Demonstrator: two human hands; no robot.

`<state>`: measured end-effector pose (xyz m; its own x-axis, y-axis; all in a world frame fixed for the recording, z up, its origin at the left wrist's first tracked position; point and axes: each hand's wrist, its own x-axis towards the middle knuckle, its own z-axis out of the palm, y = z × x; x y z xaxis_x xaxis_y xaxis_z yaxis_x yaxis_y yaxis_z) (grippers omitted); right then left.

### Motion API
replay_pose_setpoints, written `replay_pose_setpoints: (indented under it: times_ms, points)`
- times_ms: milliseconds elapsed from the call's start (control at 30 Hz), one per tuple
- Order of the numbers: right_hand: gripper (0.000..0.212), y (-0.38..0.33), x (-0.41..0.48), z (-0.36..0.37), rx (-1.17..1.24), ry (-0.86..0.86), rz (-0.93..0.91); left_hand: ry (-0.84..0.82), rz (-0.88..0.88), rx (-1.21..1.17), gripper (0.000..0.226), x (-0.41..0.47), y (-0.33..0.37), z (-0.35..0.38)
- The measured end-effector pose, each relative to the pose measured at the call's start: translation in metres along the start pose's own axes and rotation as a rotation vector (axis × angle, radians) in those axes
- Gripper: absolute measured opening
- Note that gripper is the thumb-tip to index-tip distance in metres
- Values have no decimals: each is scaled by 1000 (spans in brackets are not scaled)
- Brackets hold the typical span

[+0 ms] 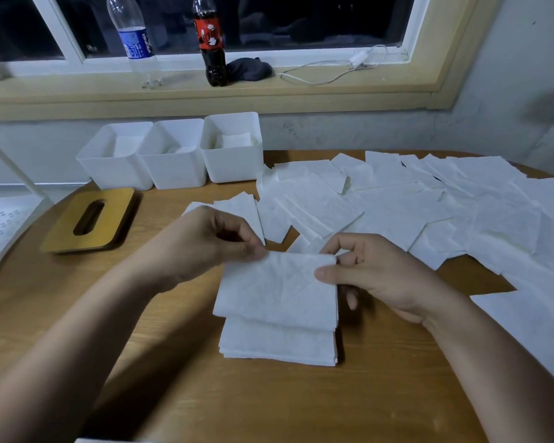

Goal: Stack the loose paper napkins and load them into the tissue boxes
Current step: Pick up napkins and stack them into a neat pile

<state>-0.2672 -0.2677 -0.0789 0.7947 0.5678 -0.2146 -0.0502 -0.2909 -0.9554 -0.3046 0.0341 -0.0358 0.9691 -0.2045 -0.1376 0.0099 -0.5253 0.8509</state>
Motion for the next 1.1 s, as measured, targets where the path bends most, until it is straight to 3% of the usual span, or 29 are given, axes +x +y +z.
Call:
replay_pose_setpoints:
  times_ms: [133, 300, 767, 900, 1100]
  points:
    - [25, -3, -4, 5, -31, -147, 145, -108, -83, 74, 6, -3, -6, 5]
    - [26, -2, -4, 7, -105, -194, 210, -198, -144, 115, 6, -3, -15, 13]
    - [36, -2, -6, 13, -292, -162, 233, -209, -157, 300, 3, 1, -24, 19]
    - [40, -2, -6, 9, -370, -139, 203, -176, -156, 366, 13, 1, -29, 14]
    - [41, -2, -6, 7, -413, -152, 229, -259, -195, 408, 33, -4, -28, 13]
